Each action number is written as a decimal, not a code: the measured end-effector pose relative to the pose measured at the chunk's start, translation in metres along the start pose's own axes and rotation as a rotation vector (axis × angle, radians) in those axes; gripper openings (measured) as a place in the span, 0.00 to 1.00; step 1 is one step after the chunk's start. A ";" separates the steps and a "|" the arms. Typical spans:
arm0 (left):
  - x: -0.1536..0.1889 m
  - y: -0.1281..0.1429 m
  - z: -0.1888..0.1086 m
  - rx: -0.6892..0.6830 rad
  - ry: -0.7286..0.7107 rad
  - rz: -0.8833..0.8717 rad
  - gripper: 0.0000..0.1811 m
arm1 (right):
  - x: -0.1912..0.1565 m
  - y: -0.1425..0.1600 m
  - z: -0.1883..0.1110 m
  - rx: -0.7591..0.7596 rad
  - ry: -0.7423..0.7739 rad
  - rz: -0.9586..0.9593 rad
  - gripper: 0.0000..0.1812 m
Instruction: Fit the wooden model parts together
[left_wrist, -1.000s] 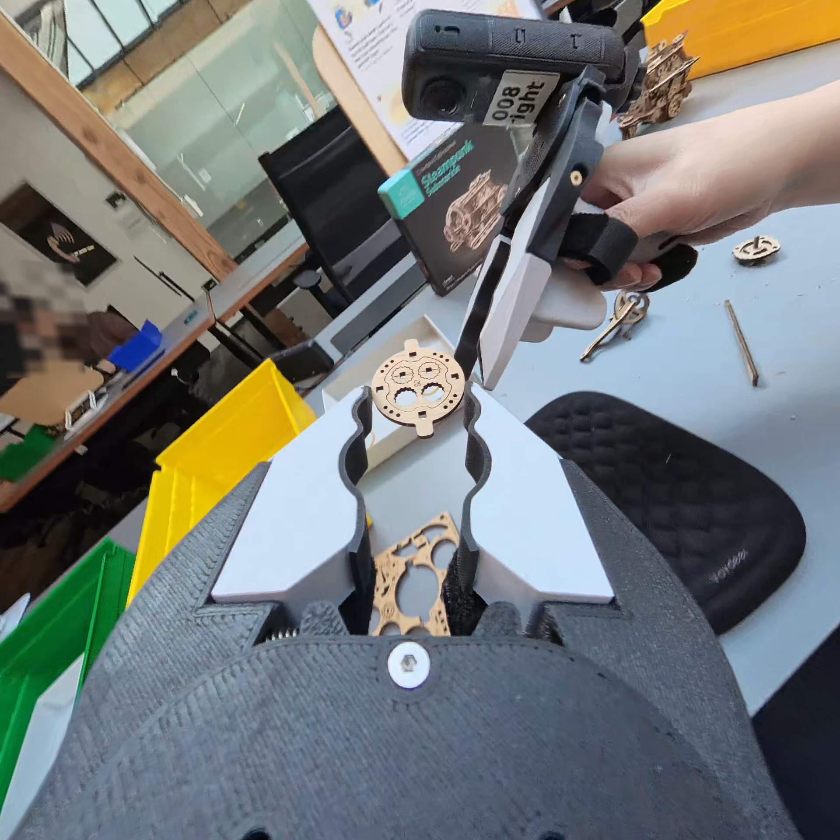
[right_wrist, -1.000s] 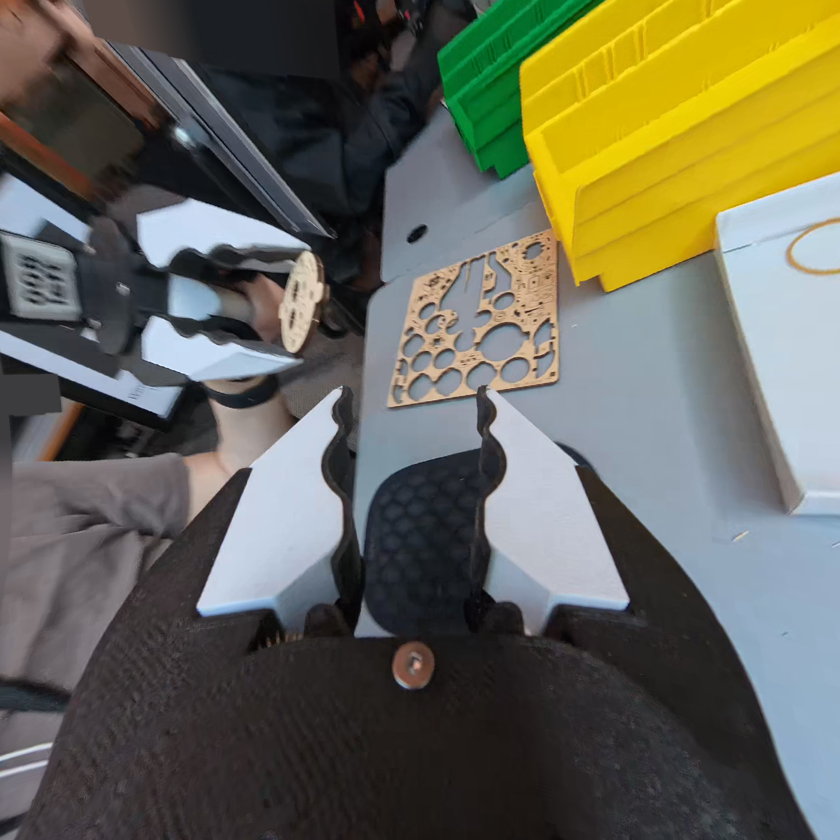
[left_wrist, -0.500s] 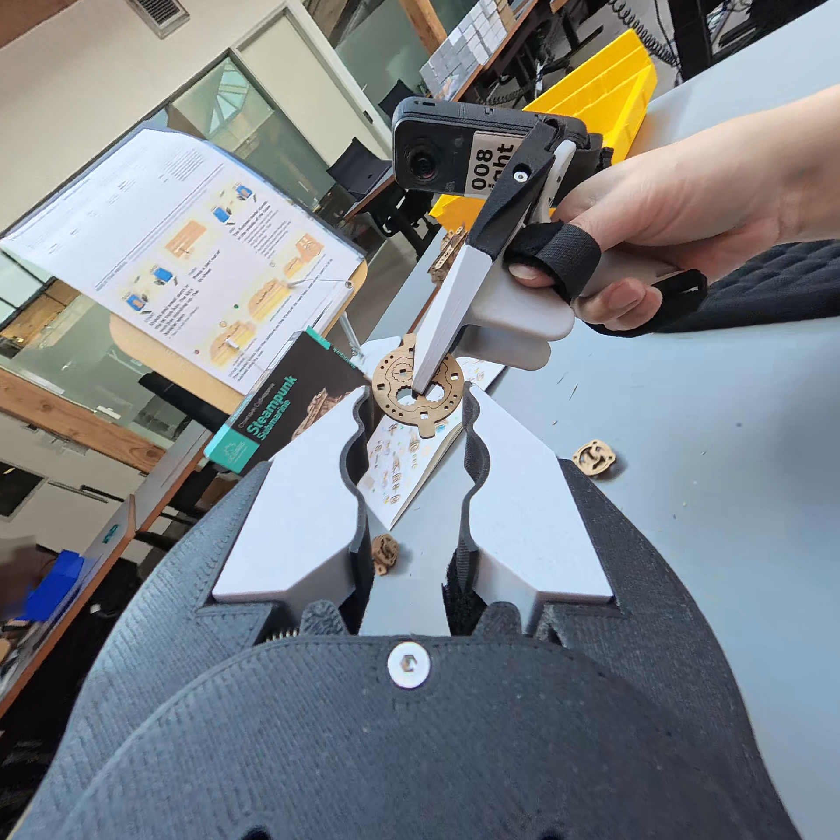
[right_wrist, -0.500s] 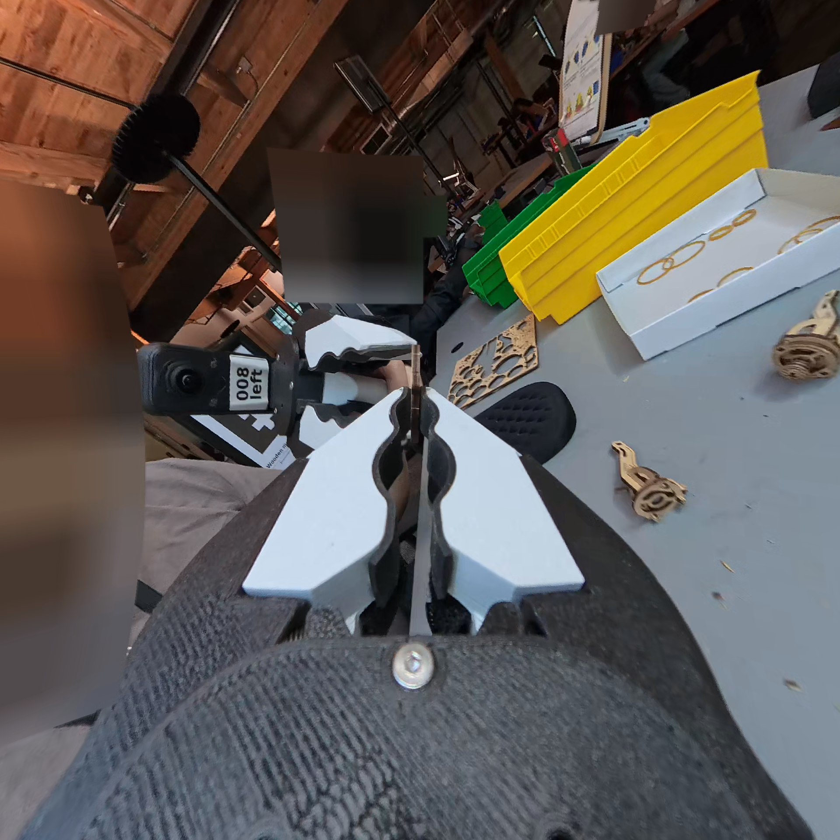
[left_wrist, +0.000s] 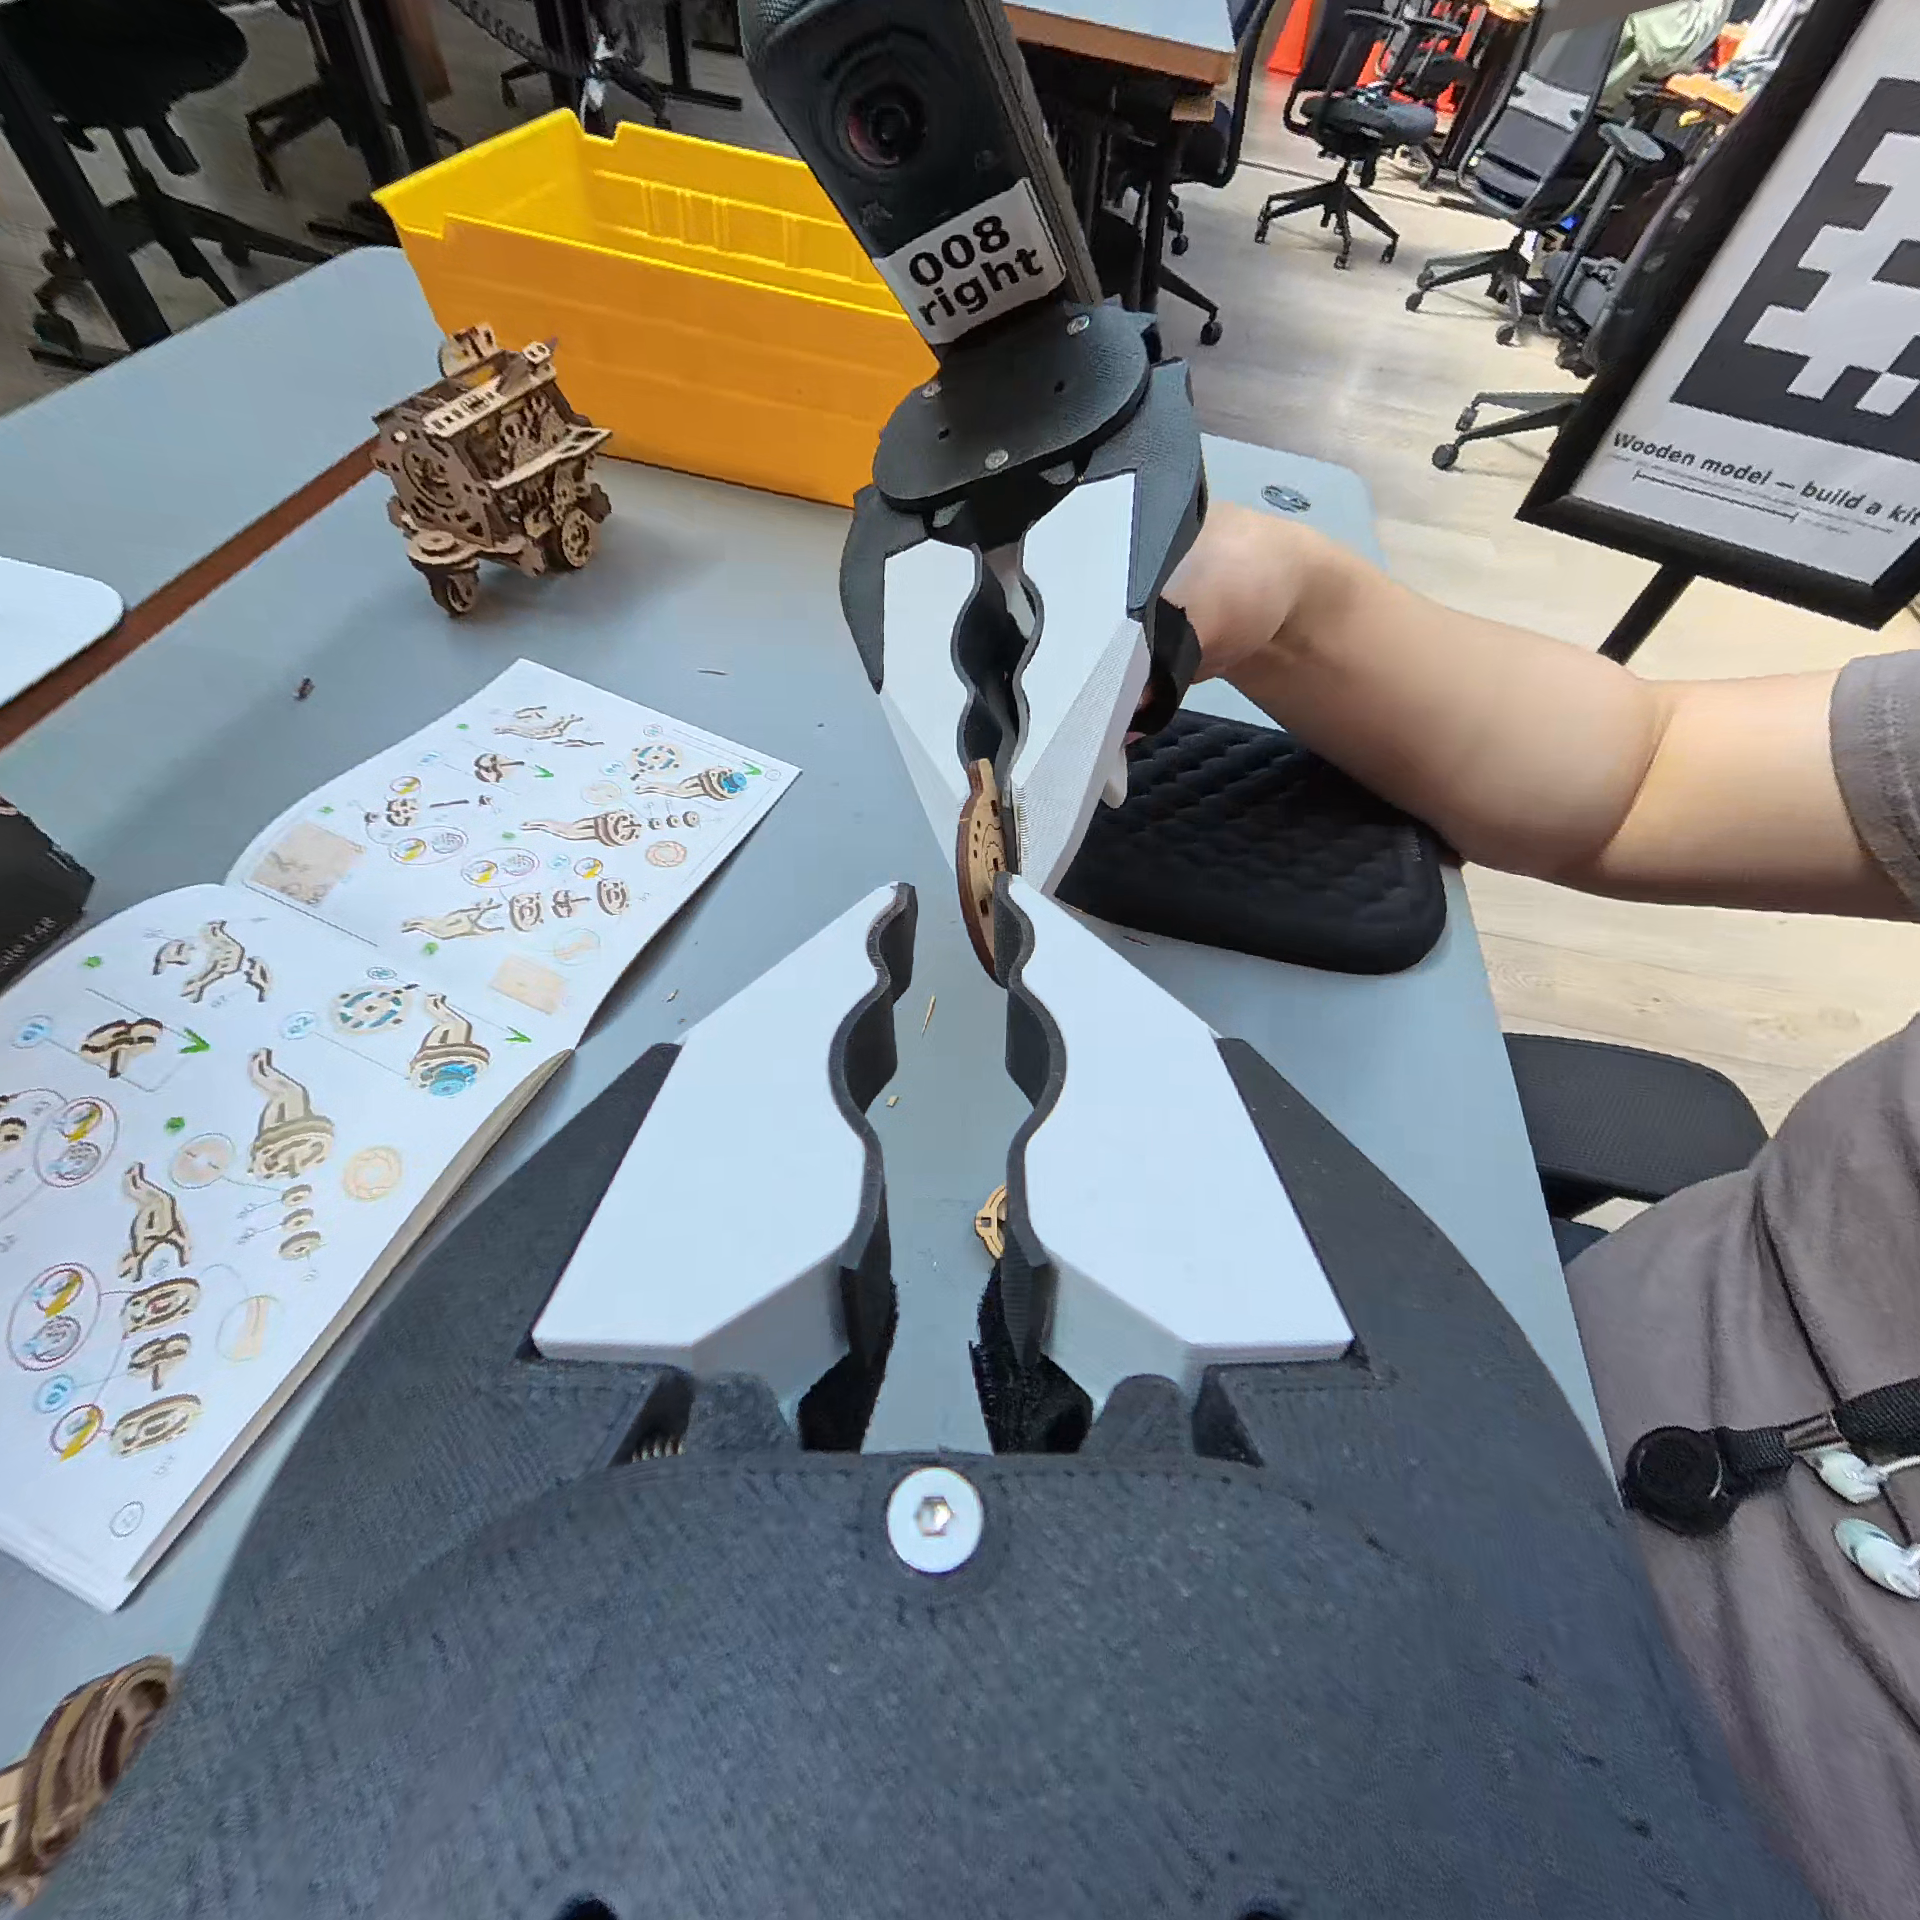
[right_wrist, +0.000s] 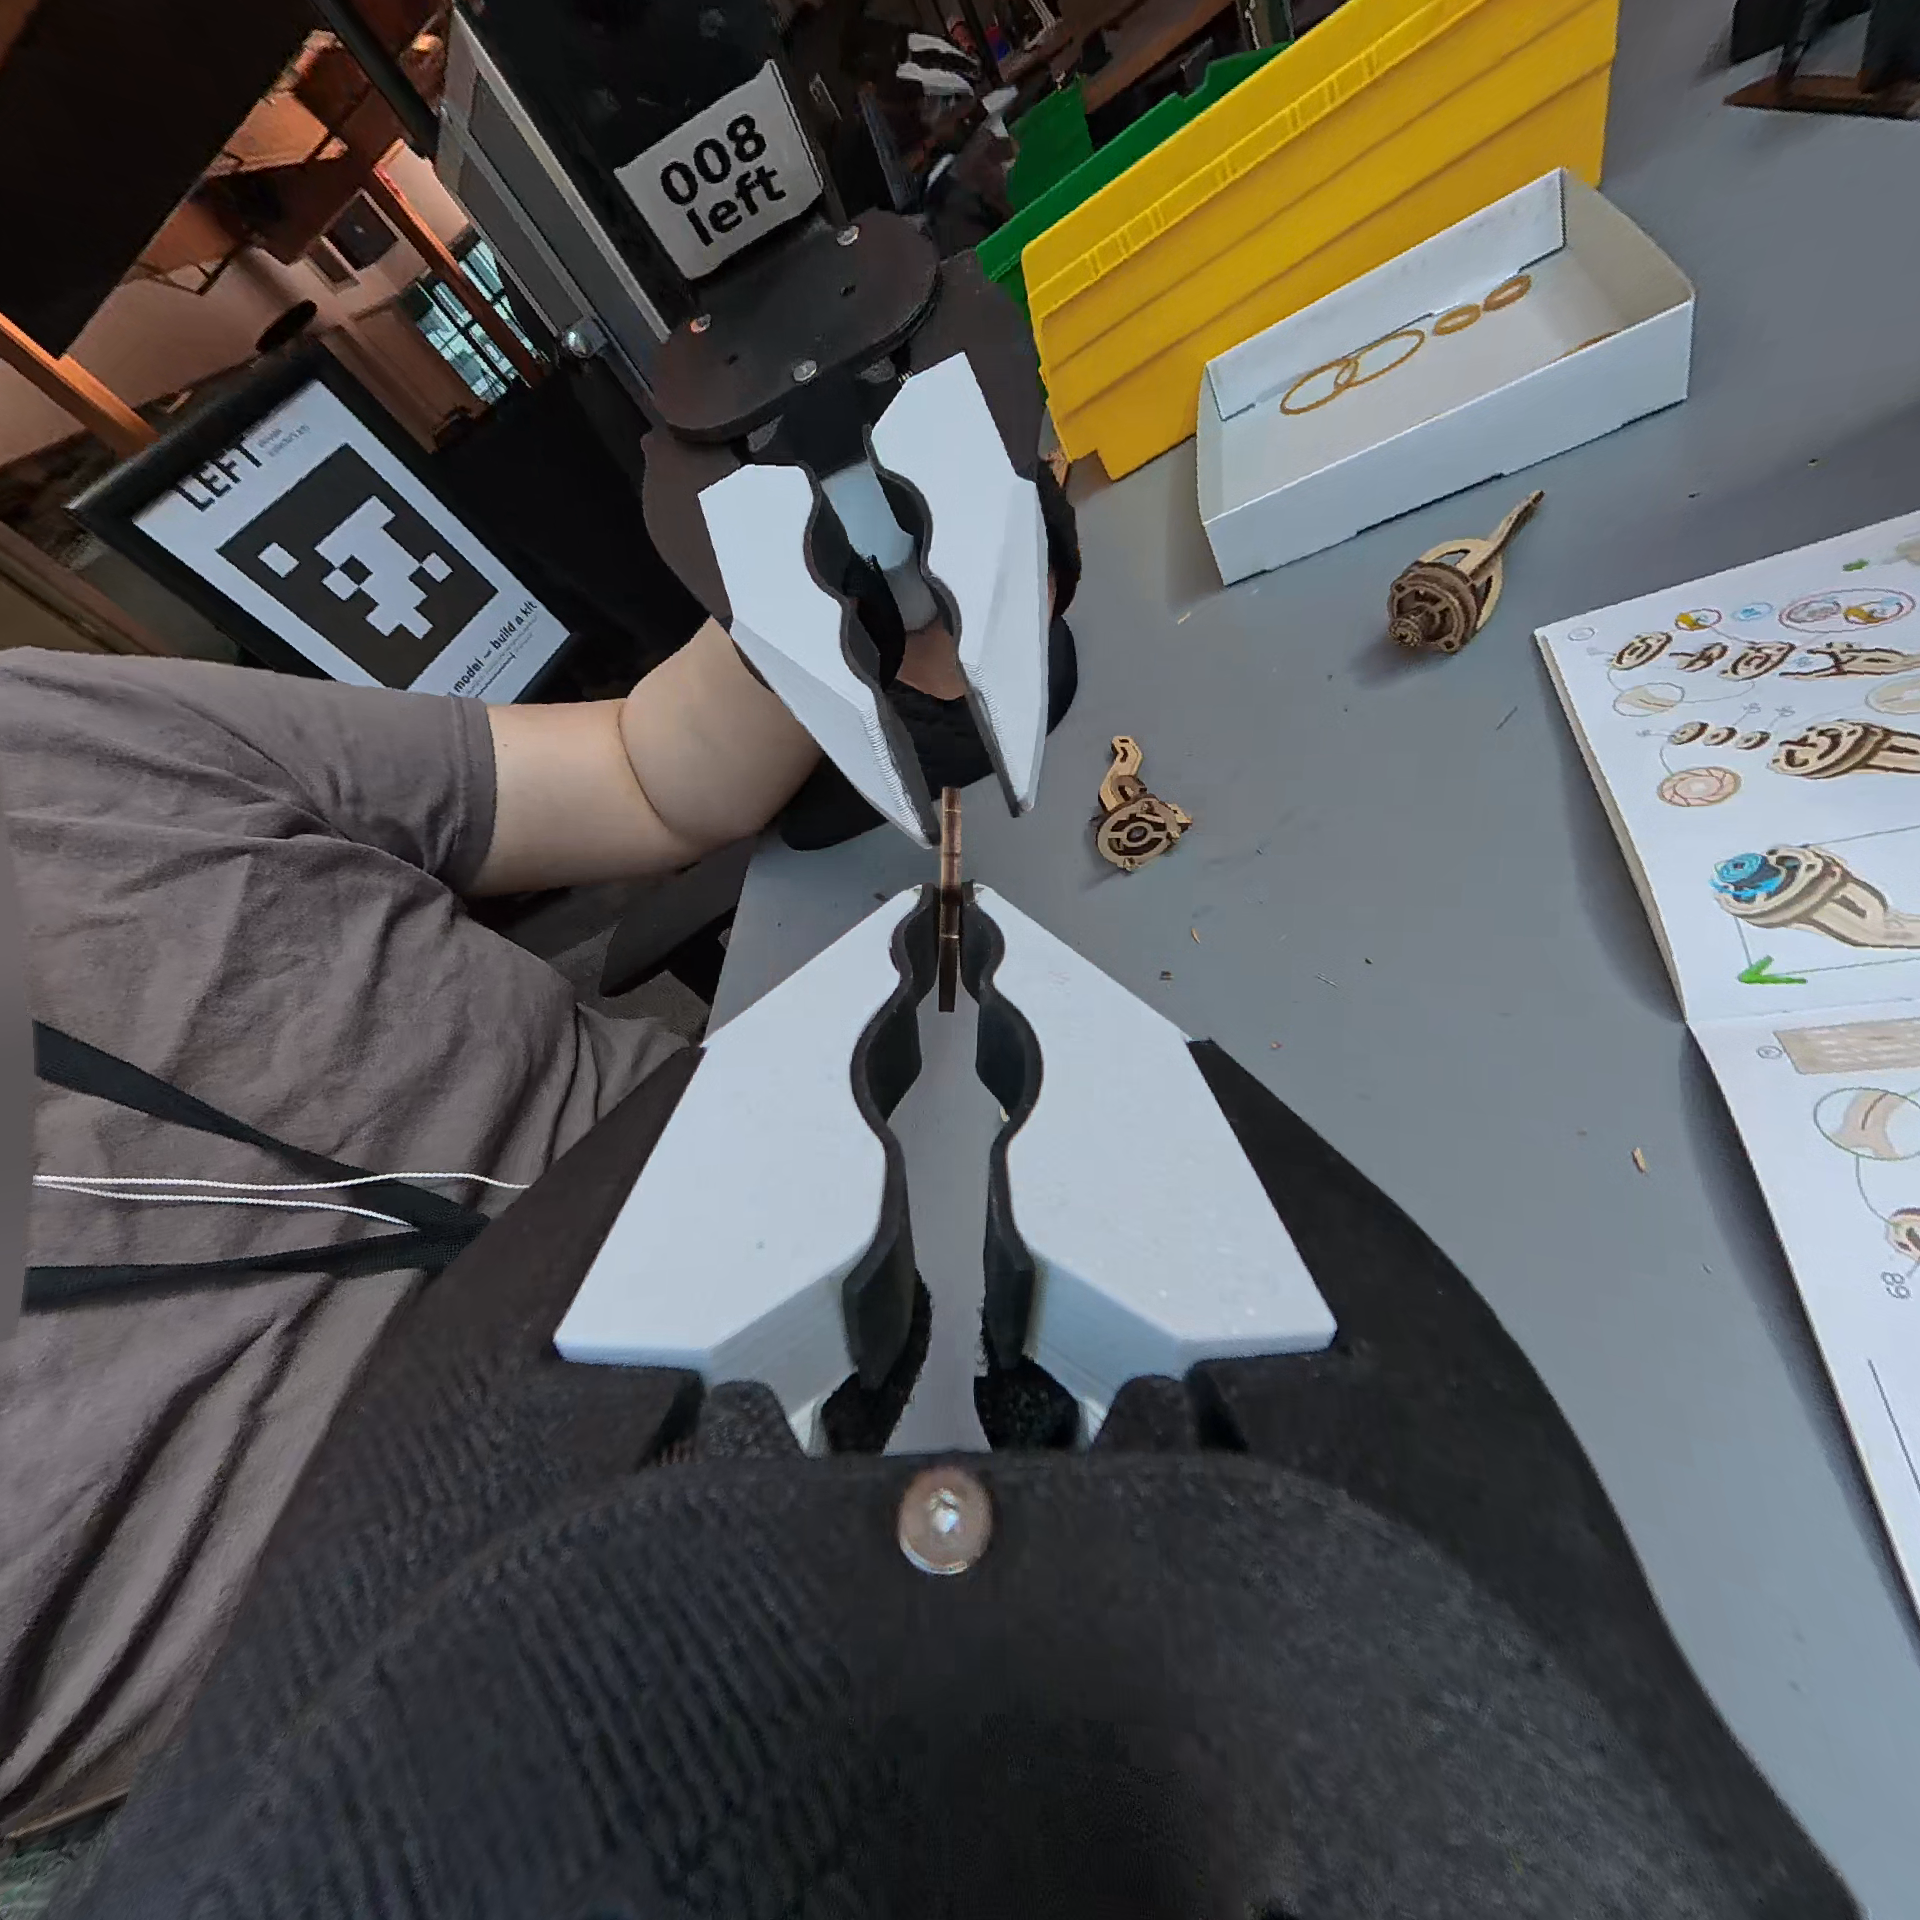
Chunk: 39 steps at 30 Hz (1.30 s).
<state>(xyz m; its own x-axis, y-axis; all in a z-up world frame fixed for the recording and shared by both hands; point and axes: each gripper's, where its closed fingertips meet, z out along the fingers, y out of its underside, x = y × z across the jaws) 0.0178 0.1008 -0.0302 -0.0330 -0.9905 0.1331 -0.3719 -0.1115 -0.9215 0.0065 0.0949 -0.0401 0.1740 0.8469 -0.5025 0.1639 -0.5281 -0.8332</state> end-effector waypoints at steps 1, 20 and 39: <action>0.002 0.004 0.004 -0.001 0.031 -0.013 0.04 | 0.002 0.005 0.000 -0.019 0.011 -0.006 0.01; -0.008 0.028 0.003 0.081 0.142 -0.318 0.00 | 0.032 0.006 -0.004 0.119 0.206 -0.185 0.14; -0.013 0.044 0.013 0.018 0.103 -0.292 0.01 | 0.032 0.021 0.007 0.066 0.114 -0.010 0.00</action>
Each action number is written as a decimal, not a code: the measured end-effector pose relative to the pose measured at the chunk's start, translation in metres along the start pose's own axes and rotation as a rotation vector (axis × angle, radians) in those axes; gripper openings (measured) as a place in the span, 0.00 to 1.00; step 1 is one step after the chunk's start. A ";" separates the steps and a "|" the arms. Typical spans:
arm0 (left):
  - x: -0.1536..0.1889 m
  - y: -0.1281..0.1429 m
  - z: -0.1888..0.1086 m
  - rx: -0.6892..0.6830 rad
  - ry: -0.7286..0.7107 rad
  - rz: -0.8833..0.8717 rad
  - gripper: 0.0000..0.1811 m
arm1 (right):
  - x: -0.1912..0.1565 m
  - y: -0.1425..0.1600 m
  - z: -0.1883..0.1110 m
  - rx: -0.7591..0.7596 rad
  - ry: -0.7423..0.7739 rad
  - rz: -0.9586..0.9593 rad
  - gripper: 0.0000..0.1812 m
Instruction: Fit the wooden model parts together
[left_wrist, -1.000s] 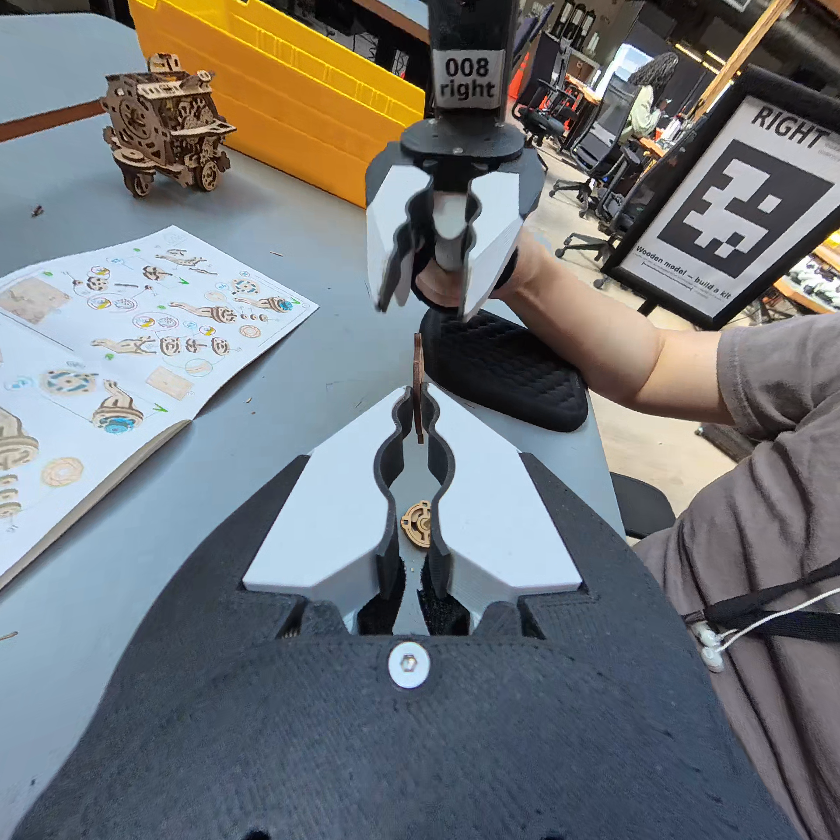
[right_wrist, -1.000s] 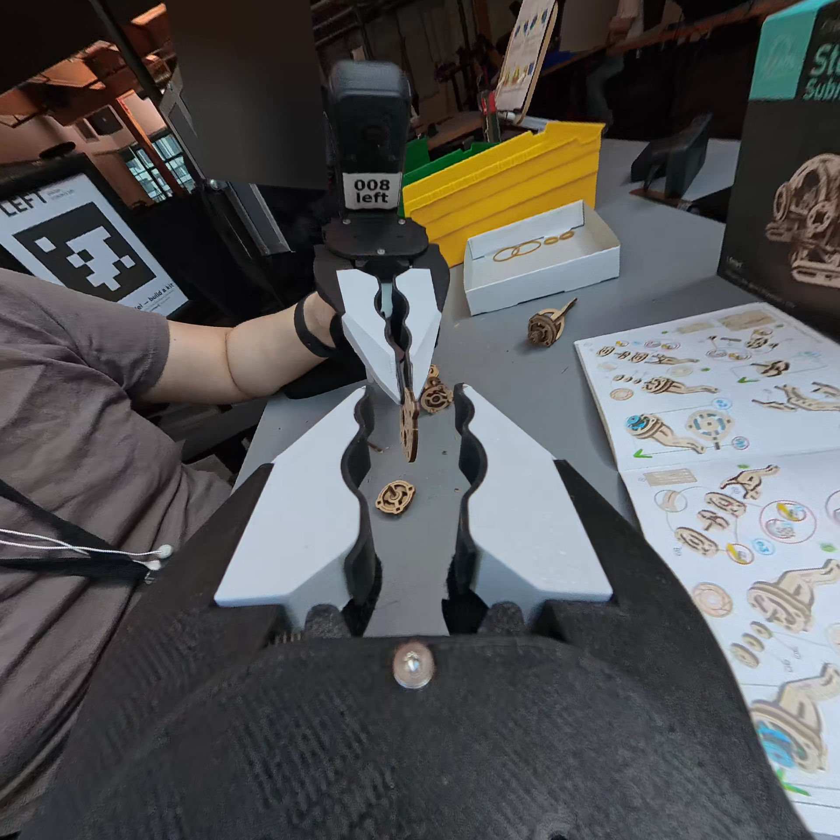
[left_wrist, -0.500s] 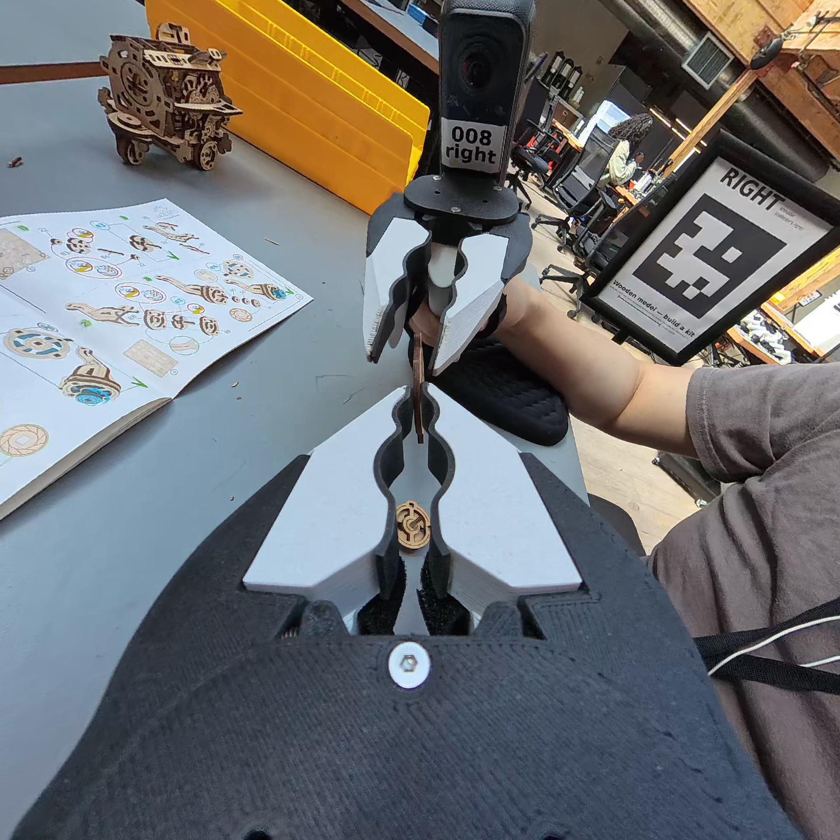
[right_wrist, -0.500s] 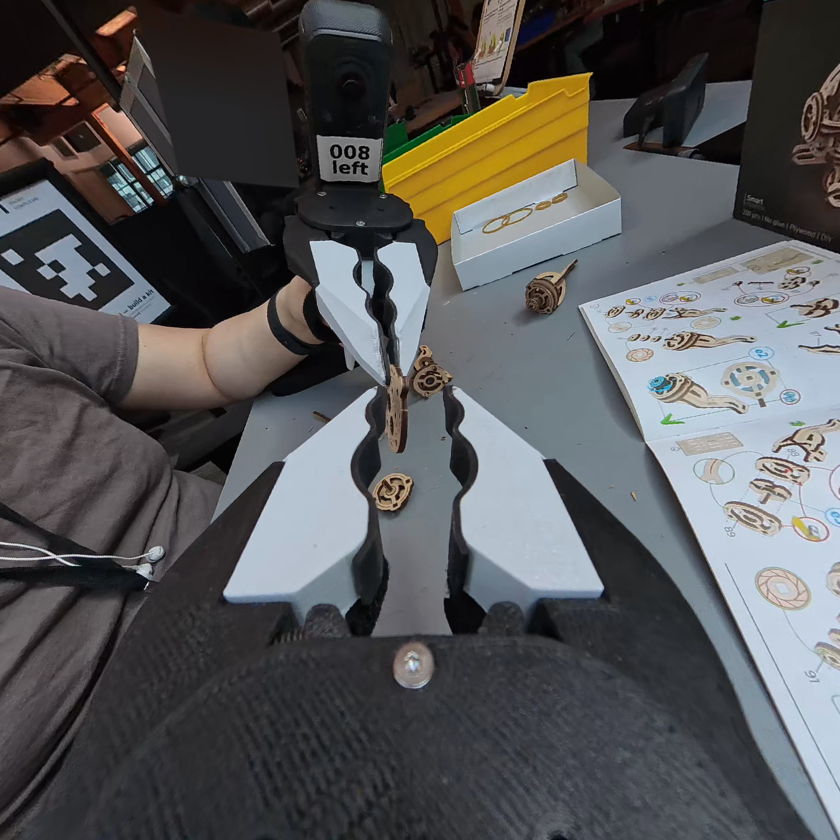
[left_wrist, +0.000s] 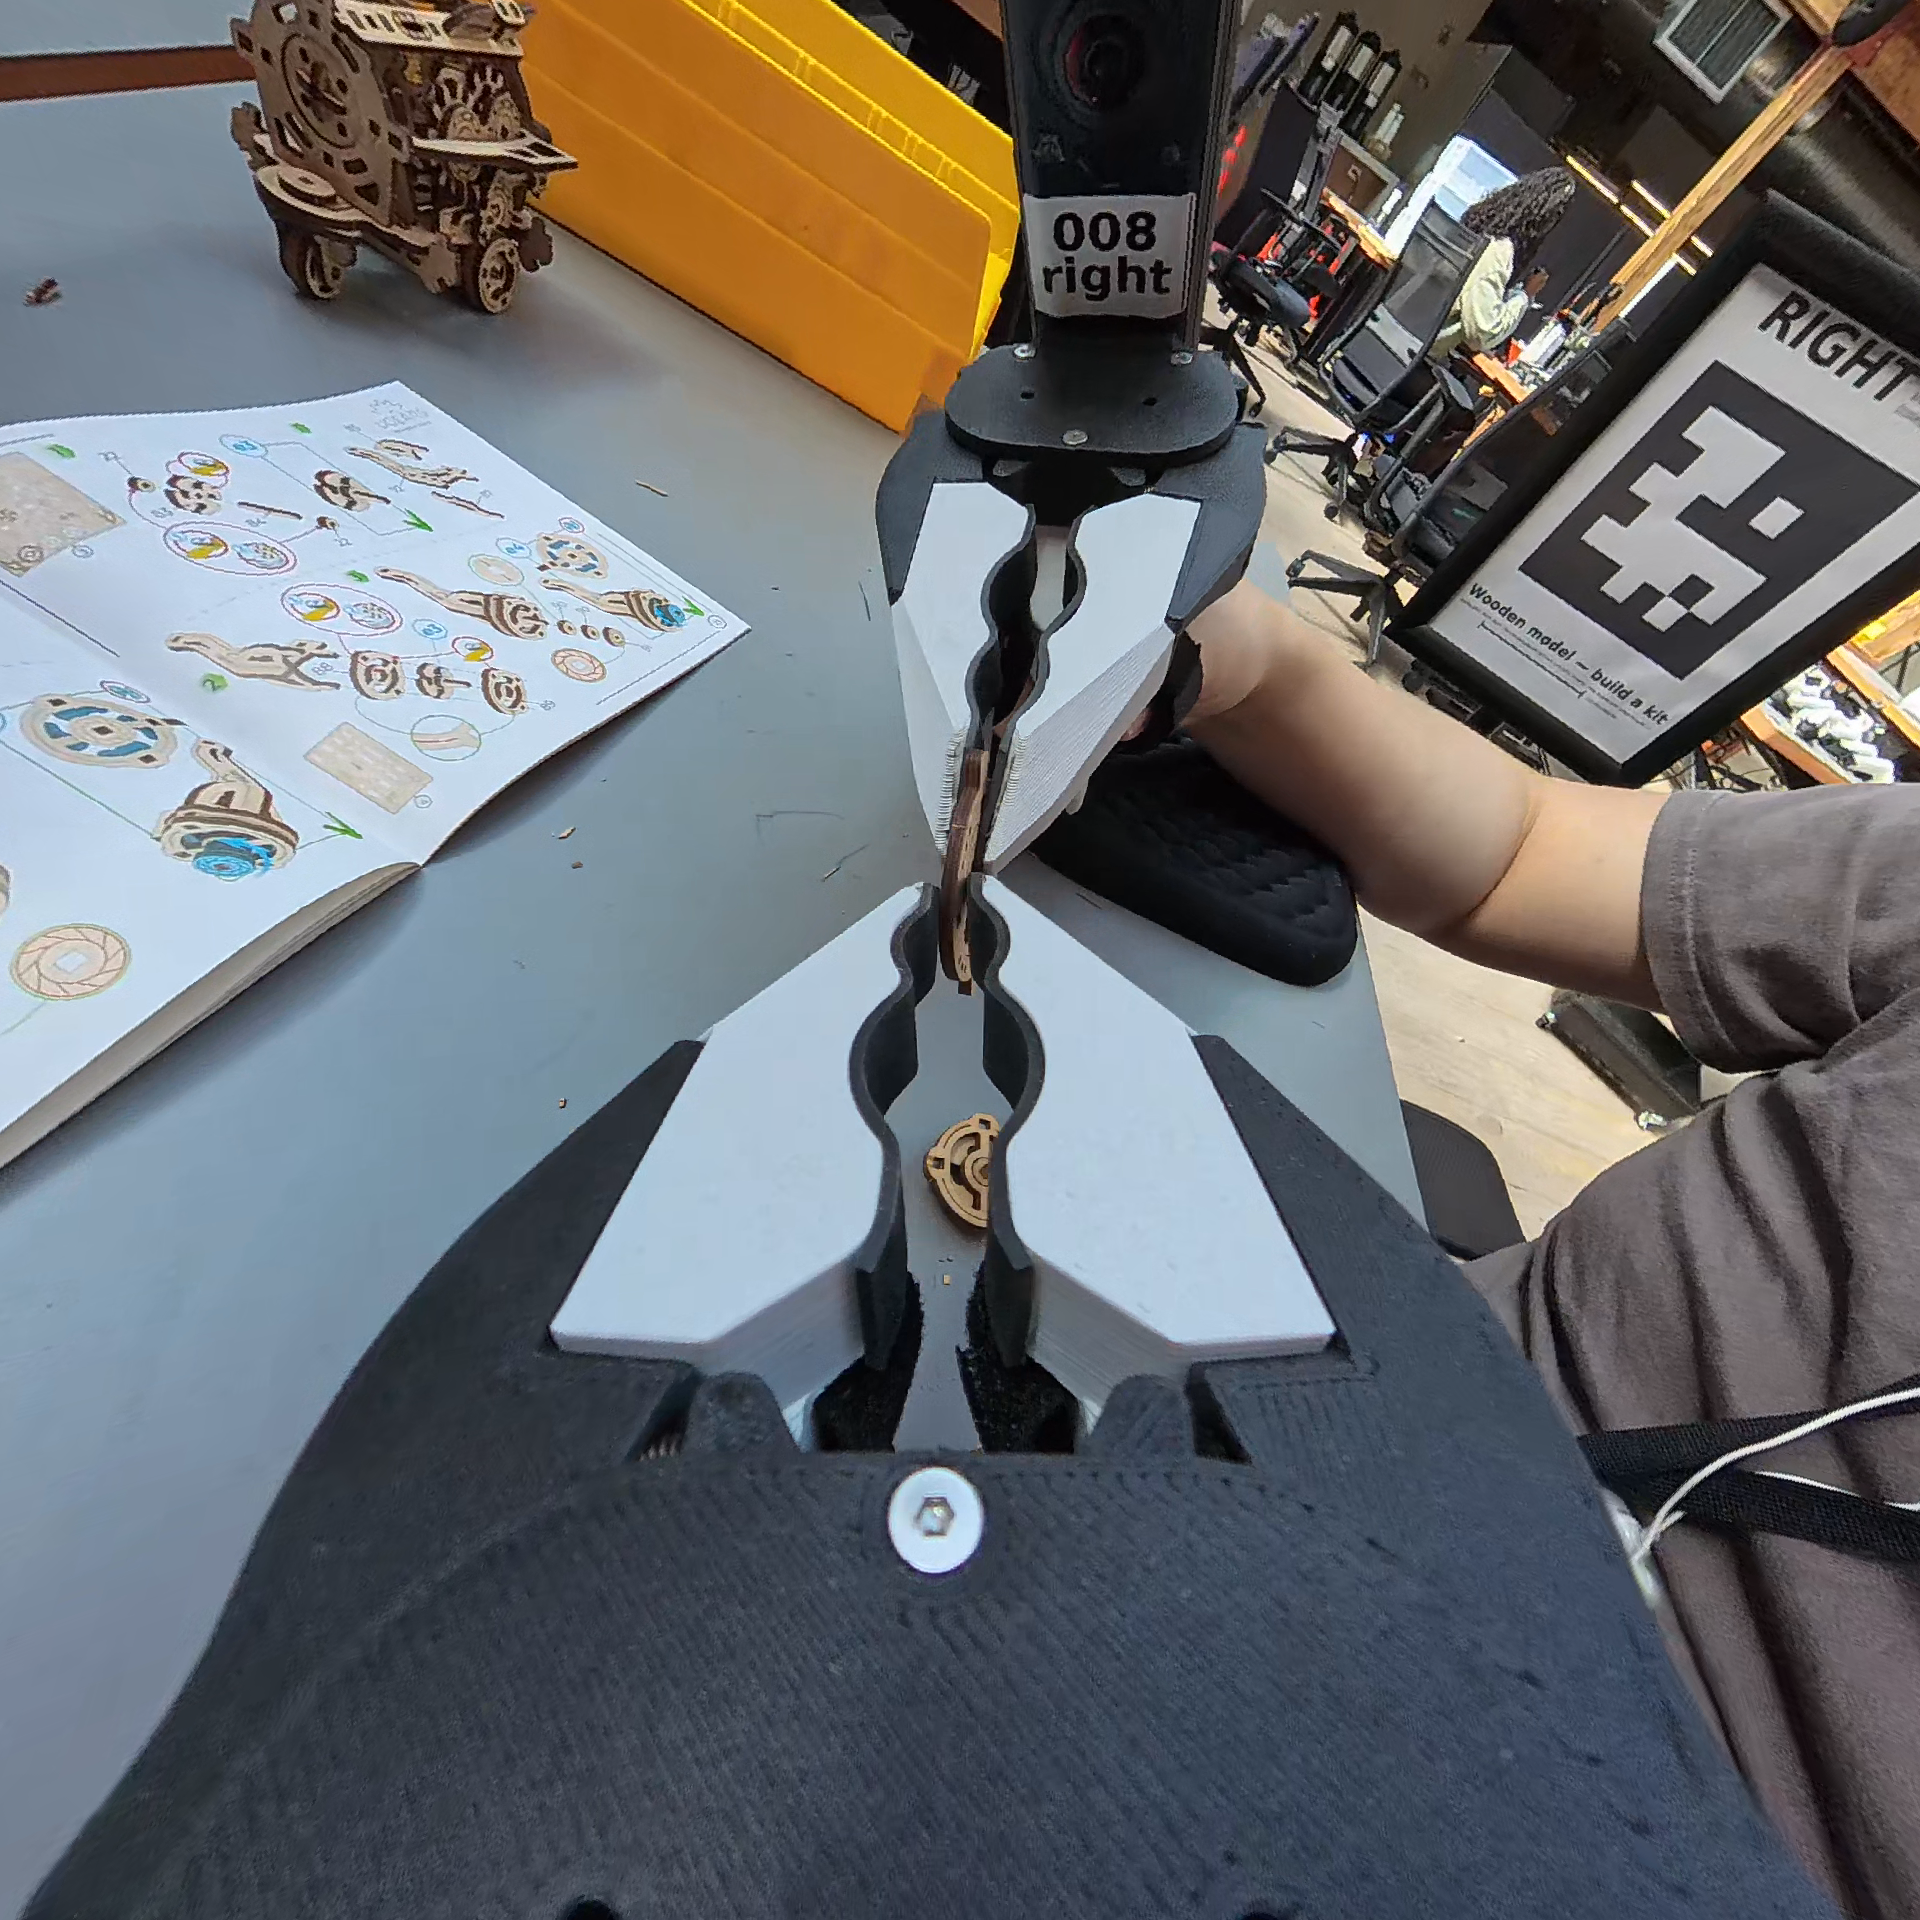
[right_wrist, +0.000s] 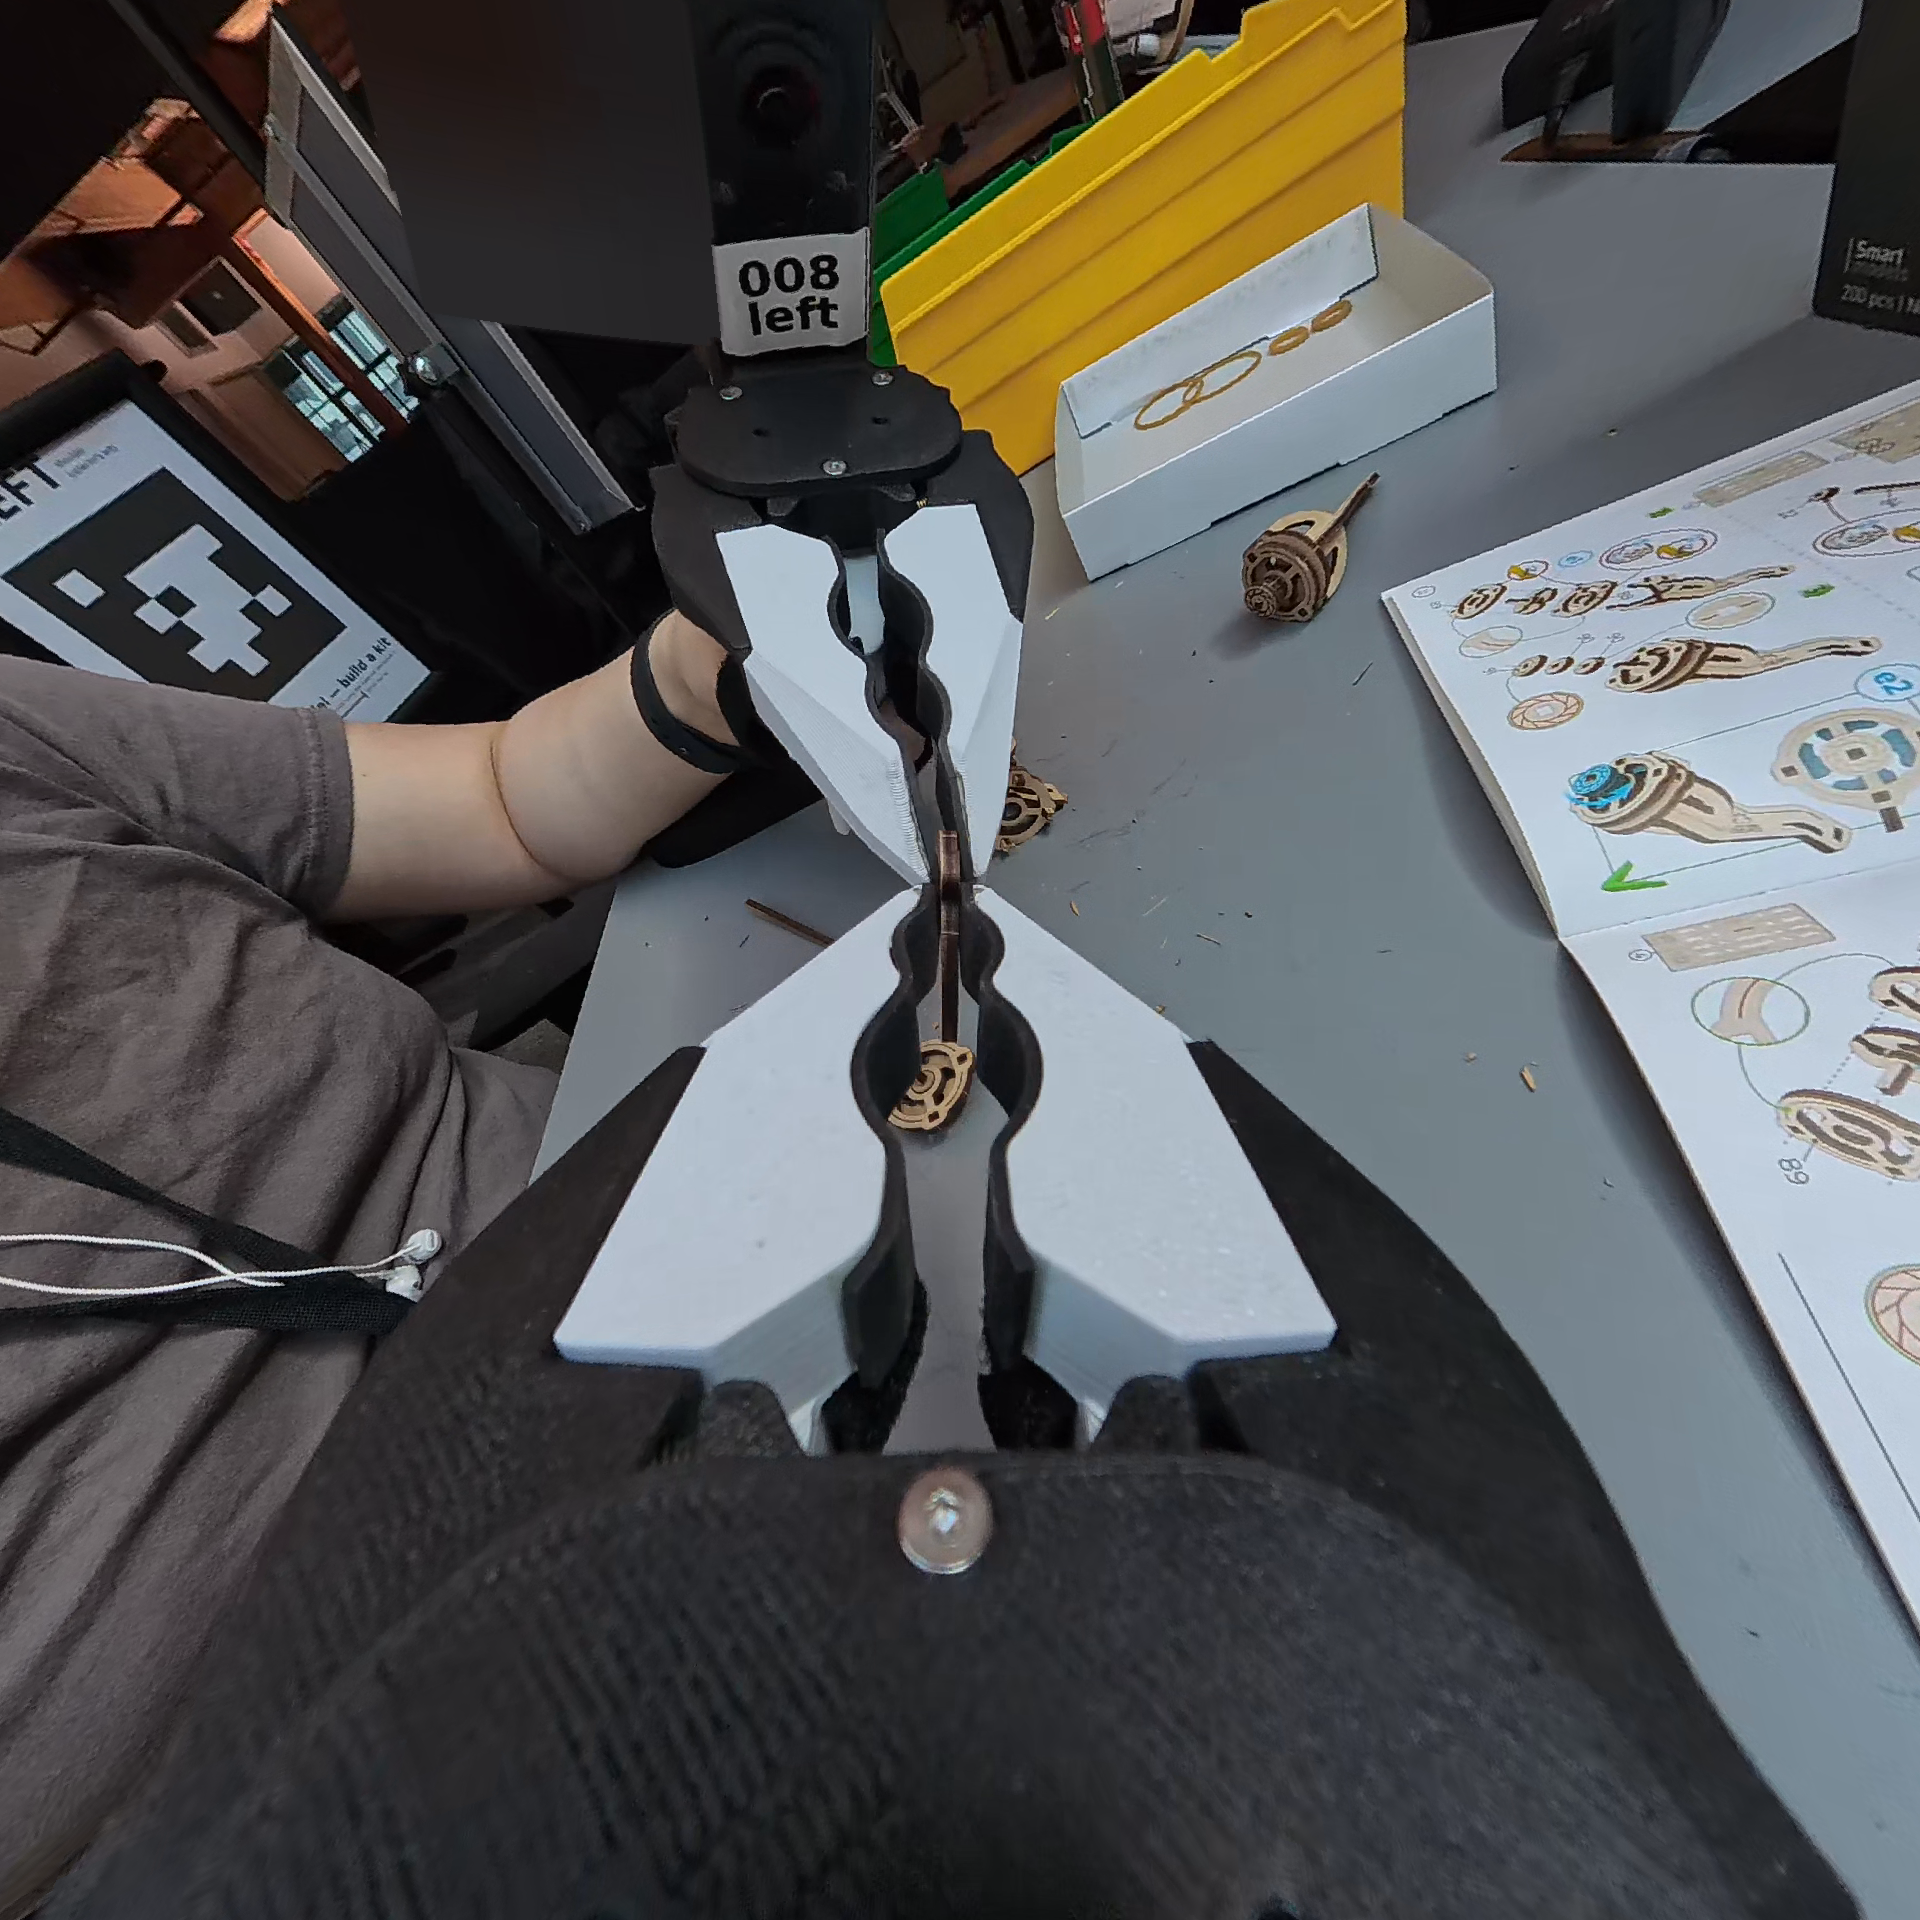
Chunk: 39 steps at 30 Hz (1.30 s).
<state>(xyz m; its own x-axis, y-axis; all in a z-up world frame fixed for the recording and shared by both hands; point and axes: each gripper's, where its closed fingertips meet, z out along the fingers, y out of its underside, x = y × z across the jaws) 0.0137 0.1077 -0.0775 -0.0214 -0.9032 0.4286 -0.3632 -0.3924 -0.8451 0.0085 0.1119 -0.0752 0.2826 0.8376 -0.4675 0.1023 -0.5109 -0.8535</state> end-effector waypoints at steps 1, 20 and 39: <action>0.000 0.001 0.001 -0.006 -0.007 0.015 0.01 | 0.000 0.001 0.000 -0.002 0.000 0.000 0.00; 0.007 -0.004 0.000 0.030 0.068 -0.034 0.01 | -0.006 -0.007 -0.003 0.059 -0.076 0.083 0.00; 0.000 0.004 0.003 -0.032 -0.001 0.005 0.00 | 0.005 0.002 0.002 0.002 0.023 0.031 0.03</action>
<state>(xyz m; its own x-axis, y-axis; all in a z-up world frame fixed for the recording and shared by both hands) 0.0145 0.1056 -0.0822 -0.0229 -0.9053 0.4241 -0.3931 -0.3819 -0.8364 0.0087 0.1159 -0.0794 0.3077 0.8164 -0.4886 0.0912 -0.5365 -0.8390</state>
